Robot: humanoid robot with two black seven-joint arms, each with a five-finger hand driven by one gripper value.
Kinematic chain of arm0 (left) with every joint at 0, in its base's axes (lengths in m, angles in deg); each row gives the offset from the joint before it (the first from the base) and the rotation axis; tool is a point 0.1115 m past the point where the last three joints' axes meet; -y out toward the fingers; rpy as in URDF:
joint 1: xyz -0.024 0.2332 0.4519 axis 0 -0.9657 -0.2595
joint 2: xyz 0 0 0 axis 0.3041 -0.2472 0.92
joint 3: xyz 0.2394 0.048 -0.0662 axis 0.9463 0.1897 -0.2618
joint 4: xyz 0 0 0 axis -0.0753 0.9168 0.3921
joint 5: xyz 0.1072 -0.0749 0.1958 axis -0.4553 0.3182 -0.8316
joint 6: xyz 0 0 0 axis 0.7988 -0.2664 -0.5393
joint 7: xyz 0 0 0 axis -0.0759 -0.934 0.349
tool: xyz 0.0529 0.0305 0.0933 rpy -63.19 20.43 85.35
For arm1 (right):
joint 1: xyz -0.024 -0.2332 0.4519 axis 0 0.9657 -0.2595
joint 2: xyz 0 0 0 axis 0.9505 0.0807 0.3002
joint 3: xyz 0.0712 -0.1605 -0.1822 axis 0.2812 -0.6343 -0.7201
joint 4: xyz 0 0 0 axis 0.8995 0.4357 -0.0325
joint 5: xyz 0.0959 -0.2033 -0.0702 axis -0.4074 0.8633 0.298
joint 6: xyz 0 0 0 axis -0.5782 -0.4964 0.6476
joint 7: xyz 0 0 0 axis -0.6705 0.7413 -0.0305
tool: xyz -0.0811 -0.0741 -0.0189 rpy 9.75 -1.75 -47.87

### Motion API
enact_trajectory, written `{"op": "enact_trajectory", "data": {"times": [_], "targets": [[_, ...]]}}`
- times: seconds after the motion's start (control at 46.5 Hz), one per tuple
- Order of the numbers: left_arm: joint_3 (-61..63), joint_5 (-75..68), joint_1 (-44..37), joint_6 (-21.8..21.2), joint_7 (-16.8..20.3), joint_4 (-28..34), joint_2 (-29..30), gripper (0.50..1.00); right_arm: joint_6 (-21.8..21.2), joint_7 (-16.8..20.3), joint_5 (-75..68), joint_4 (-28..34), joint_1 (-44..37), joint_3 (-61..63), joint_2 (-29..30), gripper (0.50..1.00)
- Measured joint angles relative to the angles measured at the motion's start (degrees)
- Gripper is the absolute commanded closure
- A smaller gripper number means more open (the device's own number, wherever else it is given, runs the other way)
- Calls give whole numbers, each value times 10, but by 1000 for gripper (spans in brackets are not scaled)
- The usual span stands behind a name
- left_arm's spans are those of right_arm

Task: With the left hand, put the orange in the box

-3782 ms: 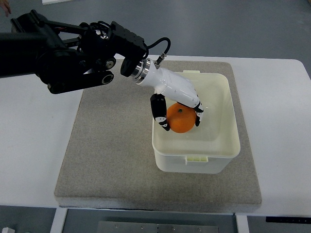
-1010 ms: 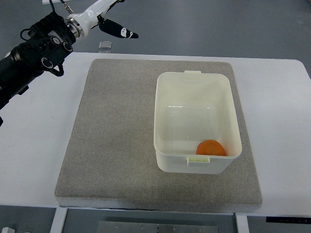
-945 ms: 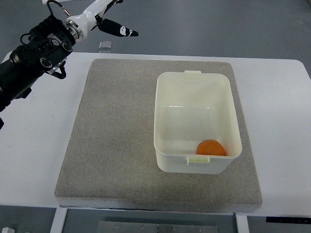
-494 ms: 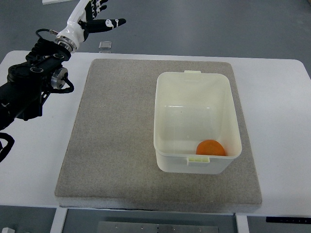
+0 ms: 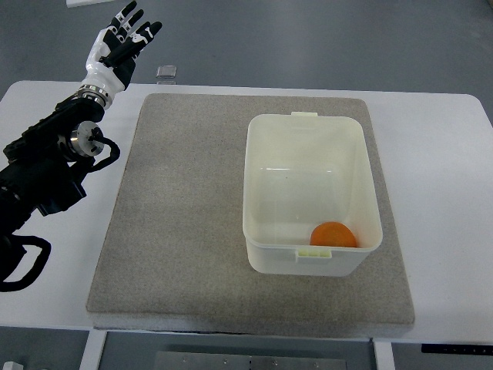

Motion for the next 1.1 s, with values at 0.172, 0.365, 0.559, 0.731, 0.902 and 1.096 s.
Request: {"op": "enact_trajectory", "data": {"times": [0.172,0.365,0.559,0.731,0.902,1.096], "targets": [[-5,2,-3,2,0,0,-3,538,0,0,0,0,0,0,0,568],[-6,2,-10,1,0,0,-4,519,0,0,0,0,0,0,0,568],[-7,3,-10,1,0,0,-3,512,0,0,0,0,0,0,0,568],[-7,3,-11,-11,0,0,-3,510,0,0,0,0,0,0,0,568],[-6,3,-9,-44,0,-1,-4,510,0,0,0,0,0,0,0,568],[-6,2,-8,-47,0,-2,-5,510,0,0,1,0,0,0,0,568]]}}
